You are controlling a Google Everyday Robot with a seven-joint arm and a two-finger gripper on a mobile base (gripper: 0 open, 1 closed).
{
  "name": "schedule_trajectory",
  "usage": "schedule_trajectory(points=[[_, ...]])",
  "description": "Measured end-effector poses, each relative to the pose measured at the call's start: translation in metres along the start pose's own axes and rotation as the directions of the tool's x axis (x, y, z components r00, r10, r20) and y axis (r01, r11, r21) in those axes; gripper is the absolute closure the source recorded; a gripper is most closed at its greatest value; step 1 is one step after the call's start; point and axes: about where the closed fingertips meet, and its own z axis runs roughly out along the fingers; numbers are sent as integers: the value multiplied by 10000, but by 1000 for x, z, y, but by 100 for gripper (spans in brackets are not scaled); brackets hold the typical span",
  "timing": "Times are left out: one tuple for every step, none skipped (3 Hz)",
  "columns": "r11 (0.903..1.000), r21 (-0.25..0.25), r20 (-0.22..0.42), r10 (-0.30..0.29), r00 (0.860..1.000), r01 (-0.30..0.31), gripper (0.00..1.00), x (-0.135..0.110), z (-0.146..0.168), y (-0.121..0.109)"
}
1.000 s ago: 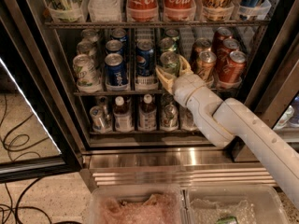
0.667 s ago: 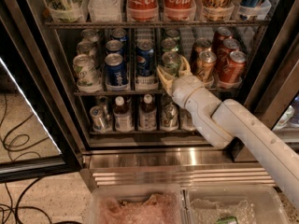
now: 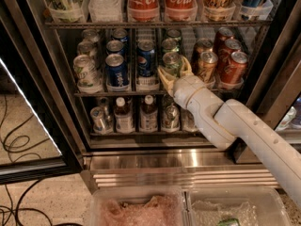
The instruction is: Pick green can from middle shelf of fridge
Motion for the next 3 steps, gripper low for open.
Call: schedule_trajectory(points=[[9999,-1,473,-160,9988,160,100,-13,-3,-5],[9992,-220,869,-325,9957,345,100,-33,-3,-2],[9968,-696,807,-334,9962,391,100,-47,-4,4]])
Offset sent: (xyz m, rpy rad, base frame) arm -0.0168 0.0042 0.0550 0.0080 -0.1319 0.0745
